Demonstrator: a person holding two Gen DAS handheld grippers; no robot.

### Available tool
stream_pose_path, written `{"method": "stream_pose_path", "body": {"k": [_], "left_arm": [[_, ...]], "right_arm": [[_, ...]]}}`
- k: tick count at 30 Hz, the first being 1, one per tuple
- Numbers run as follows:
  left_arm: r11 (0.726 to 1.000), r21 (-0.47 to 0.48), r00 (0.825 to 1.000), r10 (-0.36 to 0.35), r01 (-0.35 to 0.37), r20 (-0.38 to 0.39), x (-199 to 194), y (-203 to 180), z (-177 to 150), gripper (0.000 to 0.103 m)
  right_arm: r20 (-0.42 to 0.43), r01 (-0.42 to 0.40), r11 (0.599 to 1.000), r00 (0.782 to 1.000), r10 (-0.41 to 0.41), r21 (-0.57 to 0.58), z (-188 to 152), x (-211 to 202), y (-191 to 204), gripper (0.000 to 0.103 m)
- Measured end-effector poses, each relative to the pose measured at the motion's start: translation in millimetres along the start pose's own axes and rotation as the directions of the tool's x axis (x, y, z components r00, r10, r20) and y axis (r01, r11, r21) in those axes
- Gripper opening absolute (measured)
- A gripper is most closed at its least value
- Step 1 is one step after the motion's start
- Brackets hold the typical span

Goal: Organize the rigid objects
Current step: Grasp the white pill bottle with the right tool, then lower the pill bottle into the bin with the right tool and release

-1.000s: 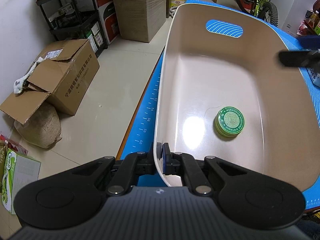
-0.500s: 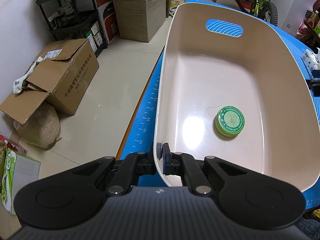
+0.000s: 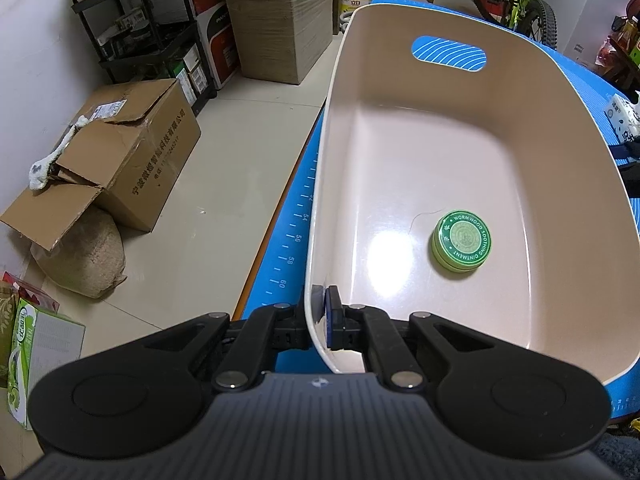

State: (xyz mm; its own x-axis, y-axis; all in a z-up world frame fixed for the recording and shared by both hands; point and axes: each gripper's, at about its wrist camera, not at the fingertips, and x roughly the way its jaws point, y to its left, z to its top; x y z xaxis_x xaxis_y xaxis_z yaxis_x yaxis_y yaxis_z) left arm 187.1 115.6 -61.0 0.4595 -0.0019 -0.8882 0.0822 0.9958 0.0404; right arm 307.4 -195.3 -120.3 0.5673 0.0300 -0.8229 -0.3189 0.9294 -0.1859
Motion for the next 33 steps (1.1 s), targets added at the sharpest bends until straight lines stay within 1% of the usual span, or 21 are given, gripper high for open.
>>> {"method": "stream_pose_path", "body": {"k": [2,3,4,6,8,11,14,18,19,21,23,26,28,33], "left_arm": [[1.0,0.0,1.0,0.0,0.0,0.0,0,0,0,0.008],[1.0,0.0,1.0,0.001,-0.001,0.0,0,0,0,0.008],[1.0,-0.001,1.0,0.001,-0.001,0.0,0,0,0,0.008],[1.0,-0.002,1.0,0.001,-0.001,0.0,0,0,0,0.008],[1.0,-0.005,1.0,0.001,-0.001,0.001,-1,1,-1,0.008],[1.0,-0.005,1.0,0.001,-0.001,0.001,-1,1,-1,0.008],[1.0,-0.006,1.0,0.001,-0.001,0.0,-1,1,-1,0.008],[1.0,-0.007,1.0,0.0,0.0,-0.009,-1,1,-1,0.008],[1.0,-0.006,1.0,0.002,-0.002,-0.01,-1,1,-1,0.008],[1.0,-0.005,1.0,0.005,-0.005,-0.009,-1,1,-1,0.008],[1.0,-0.007,1.0,0.006,-0.006,-0.01,0,1,0,0.008],[1.0,-0.006,1.0,0.006,-0.006,-0.011,0,1,0,0.008],[1.0,-0.006,1.0,0.007,-0.007,-0.011,0,1,0,0.008],[1.0,-0.006,1.0,0.004,-0.004,-0.01,0,1,0,0.008]], "right_arm": [[0.005,-0.048,0.998,0.999,0.048,0.032,-3,-1,-2,0.061],[0.005,-0.051,0.998,0.999,0.051,0.035,-4,-2,-2,0.053],[0.005,-0.04,0.999,0.999,0.04,0.028,-4,-3,-1,0.049],[0.002,-0.03,0.999,1.0,0.03,0.016,-7,-6,1,0.045],[0.009,-0.01,1.0,1.0,0.01,0.027,-9,-13,1,0.045],[0.087,-0.022,0.998,0.996,0.017,0.059,-6,-39,-2,0.044],[0.16,-0.042,0.998,0.987,0.033,0.055,5,-72,6,0.044],[0.268,-0.081,0.997,0.961,0.074,0.013,26,-120,35,0.044],[0.293,-0.104,0.995,0.951,0.102,-0.007,33,-130,44,0.044],[0.313,-0.145,0.988,0.937,0.152,-0.046,47,-143,63,0.045],[0.314,-0.179,0.98,0.929,0.197,-0.088,58,-148,85,0.044],[0.282,-0.212,0.968,0.928,0.242,-0.133,71,-143,118,0.045],[0.244,-0.219,0.964,0.937,0.252,-0.154,78,-134,138,0.045],[0.138,-0.208,0.955,0.961,0.239,-0.21,83,-111,184,0.044]]}}
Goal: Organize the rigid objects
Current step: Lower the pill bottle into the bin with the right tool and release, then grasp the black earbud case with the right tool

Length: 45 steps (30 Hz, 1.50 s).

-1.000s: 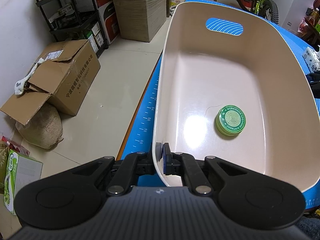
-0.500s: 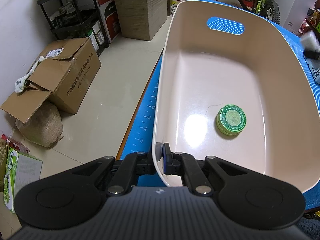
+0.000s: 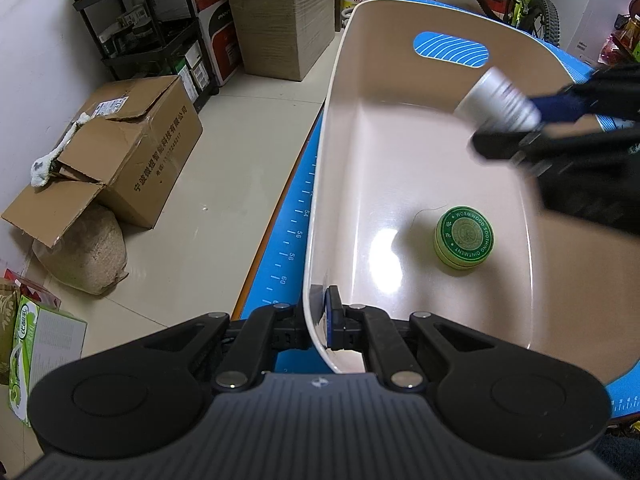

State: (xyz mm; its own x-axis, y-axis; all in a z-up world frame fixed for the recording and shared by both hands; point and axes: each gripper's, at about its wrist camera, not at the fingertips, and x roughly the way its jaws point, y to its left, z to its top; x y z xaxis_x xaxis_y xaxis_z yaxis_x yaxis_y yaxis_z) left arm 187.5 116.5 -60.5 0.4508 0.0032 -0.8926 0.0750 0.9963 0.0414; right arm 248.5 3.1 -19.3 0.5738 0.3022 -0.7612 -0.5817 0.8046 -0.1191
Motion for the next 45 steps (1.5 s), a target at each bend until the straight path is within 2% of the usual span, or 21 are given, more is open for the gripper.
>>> {"method": "stream_pose_path", "body": {"k": [4,9,15,18,19,21,25,28,31,34,39,42,45], "left_arm": [[1.0,0.0,1.0,0.001,-0.001,0.0,0,0,0,0.008],[1.0,0.0,1.0,0.0,0.0,0.0,0,0,0,0.008],[1.0,-0.002,1.0,0.0,0.0,0.0,1,-1,0,0.008],[1.0,-0.001,1.0,0.001,-0.001,0.0,2,-2,0,0.008],[1.0,-0.001,1.0,0.002,-0.002,0.0,2,-2,0,0.008],[1.0,-0.004,1.0,0.001,-0.001,-0.001,3,-2,0,0.008],[1.0,-0.005,1.0,0.003,-0.003,0.0,4,-3,1,0.008],[1.0,-0.007,1.0,0.003,-0.003,-0.001,4,-3,1,0.008],[1.0,-0.014,1.0,0.0,0.0,-0.003,4,-2,1,0.008],[1.0,-0.017,1.0,-0.001,0.001,-0.002,2,-2,1,0.008],[1.0,-0.016,1.0,-0.001,0.001,-0.003,2,-1,1,0.008],[1.0,-0.018,1.0,-0.001,0.001,-0.003,2,-2,1,0.008],[1.0,-0.015,1.0,0.0,0.0,-0.003,2,-1,1,0.008]], "right_arm": [[-0.117,-0.011,1.0,0.993,0.008,-0.024,-1,27,18,0.044],[-0.248,-0.016,0.999,0.969,0.006,-0.039,-8,50,25,0.045],[-0.325,-0.014,0.998,0.946,-0.009,-0.069,-10,63,32,0.046],[-0.329,-0.013,0.996,0.944,-0.015,-0.083,-8,62,35,0.057],[-0.323,-0.024,0.996,0.946,-0.005,-0.084,-8,59,36,0.064],[-0.286,-0.04,0.996,0.958,0.016,-0.078,-10,48,33,0.069],[-0.202,-0.032,0.998,0.979,0.022,-0.046,-10,17,23,0.073],[-0.113,0.013,1.0,0.993,-0.014,-0.013,-11,-12,8,0.077],[-0.049,0.068,0.996,0.997,-0.066,0.05,-17,-41,-14,0.077],[-0.02,0.126,0.984,0.992,-0.124,0.123,-25,-62,-47,0.077],[-0.008,0.214,0.944,0.976,-0.219,0.253,-66,-88,-85,0.08],[-0.073,0.248,0.916,0.969,-0.238,0.314,-94,-79,-101,0.081],[-0.133,0.254,0.909,0.966,-0.221,0.332,-119,-61,-105,0.081]]}}
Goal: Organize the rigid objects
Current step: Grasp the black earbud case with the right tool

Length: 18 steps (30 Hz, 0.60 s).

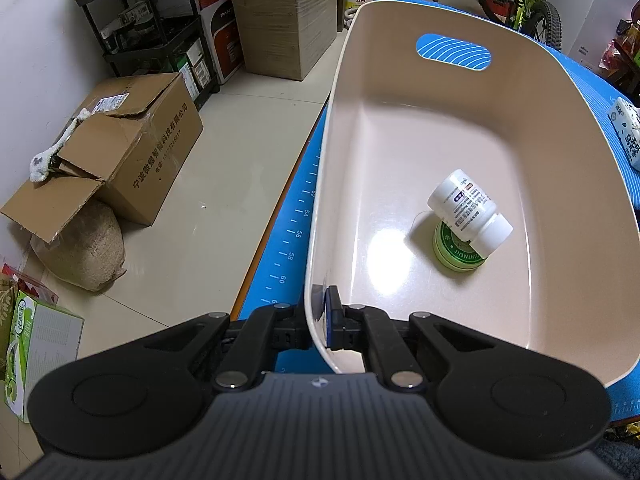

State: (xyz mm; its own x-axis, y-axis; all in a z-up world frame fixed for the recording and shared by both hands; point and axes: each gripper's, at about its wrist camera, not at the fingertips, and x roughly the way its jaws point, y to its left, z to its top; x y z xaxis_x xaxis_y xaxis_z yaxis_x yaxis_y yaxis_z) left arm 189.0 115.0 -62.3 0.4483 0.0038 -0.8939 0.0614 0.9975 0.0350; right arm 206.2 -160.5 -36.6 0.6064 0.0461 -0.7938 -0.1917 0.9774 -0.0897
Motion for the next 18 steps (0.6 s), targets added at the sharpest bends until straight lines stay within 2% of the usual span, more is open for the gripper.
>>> {"method": "stream_pose_path", "body": {"k": [2,6,10,12,17,18], "left_arm": [[1.0,0.0,1.0,0.0,0.0,0.0,0,0,0,0.008],[1.0,0.005,1.0,0.002,-0.002,-0.001,0,-1,0,0.008],[1.0,0.006,1.0,0.003,-0.003,-0.001,0,-1,0,0.008],[1.0,0.006,1.0,0.003,-0.003,-0.002,0,-1,0,0.008],[1.0,0.004,1.0,0.003,-0.003,0.0,0,-2,0,0.008],[1.0,0.004,1.0,0.003,-0.003,0.0,1,-2,0,0.008]], "right_arm": [[-0.042,0.005,1.0,0.999,-0.004,0.012,-14,17,-4,0.081],[-0.119,-0.006,0.994,0.993,0.019,0.108,-33,47,-9,0.081],[-0.166,-0.005,0.976,0.985,0.042,0.219,-41,62,-20,0.081],[-0.171,0.001,0.973,0.985,0.04,0.232,-43,66,-17,0.08],[-0.147,0.031,0.974,0.989,0.003,0.226,-44,64,-9,0.067],[-0.141,0.032,0.974,0.99,0.0,0.224,-44,63,-7,0.058]]}}
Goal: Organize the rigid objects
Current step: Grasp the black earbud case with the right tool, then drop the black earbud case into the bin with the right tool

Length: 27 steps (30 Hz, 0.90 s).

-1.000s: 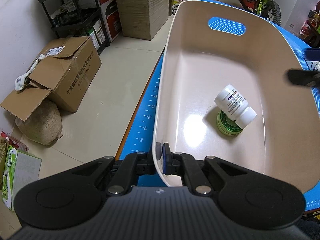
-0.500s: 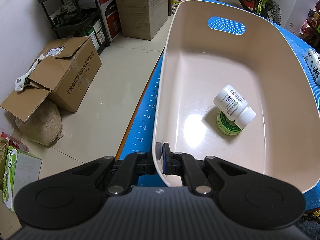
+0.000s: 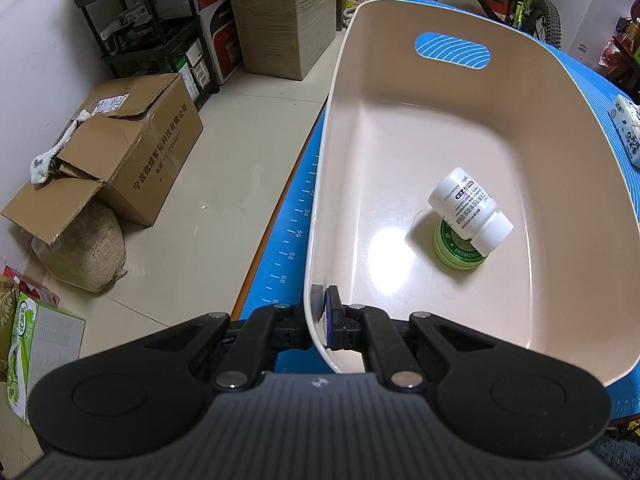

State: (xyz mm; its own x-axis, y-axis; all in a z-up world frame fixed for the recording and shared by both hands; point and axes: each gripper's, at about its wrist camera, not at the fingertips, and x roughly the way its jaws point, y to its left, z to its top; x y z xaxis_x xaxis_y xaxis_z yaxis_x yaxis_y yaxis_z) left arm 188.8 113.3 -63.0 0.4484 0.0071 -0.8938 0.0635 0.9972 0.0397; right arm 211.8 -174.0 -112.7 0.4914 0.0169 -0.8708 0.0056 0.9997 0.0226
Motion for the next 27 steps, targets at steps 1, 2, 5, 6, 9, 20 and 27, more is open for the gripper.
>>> {"method": "stream_pose_path", "body": {"k": [1,2,5,6,9,20,27], "left_arm": [[1.0,0.0,1.0,0.0,0.0,0.0,0,0,0,0.008],[1.0,-0.001,1.0,0.0,0.0,-0.001,0,0,0,0.008],[1.0,0.0,1.0,0.0,0.0,0.0,0,0,0,0.008],[1.0,0.001,1.0,-0.001,0.001,-0.001,0,0,0,0.008],[1.0,0.001,1.0,0.0,0.0,-0.001,0,0,0,0.008],[1.0,0.0,1.0,0.001,-0.001,-0.001,0,0,0,0.008],[1.0,0.001,1.0,0.0,0.0,-0.001,0,0,0,0.008]], "right_arm": [[0.003,0.005,1.0,1.0,-0.005,-0.004,-1,-1,2,0.057],[0.005,0.007,1.0,1.0,-0.007,-0.004,-1,-1,0,0.057],[0.012,0.015,1.0,1.0,-0.015,0.007,-1,-3,-3,0.057],[0.03,0.022,1.0,0.999,-0.023,0.008,-2,-6,-2,0.057],[0.076,0.013,1.0,0.997,-0.013,0.012,2,-23,-2,0.057],[0.305,-0.104,0.977,0.939,0.157,-0.184,60,-101,68,0.057],[0.24,-0.097,0.942,0.954,0.18,-0.322,92,-71,134,0.057]]}}
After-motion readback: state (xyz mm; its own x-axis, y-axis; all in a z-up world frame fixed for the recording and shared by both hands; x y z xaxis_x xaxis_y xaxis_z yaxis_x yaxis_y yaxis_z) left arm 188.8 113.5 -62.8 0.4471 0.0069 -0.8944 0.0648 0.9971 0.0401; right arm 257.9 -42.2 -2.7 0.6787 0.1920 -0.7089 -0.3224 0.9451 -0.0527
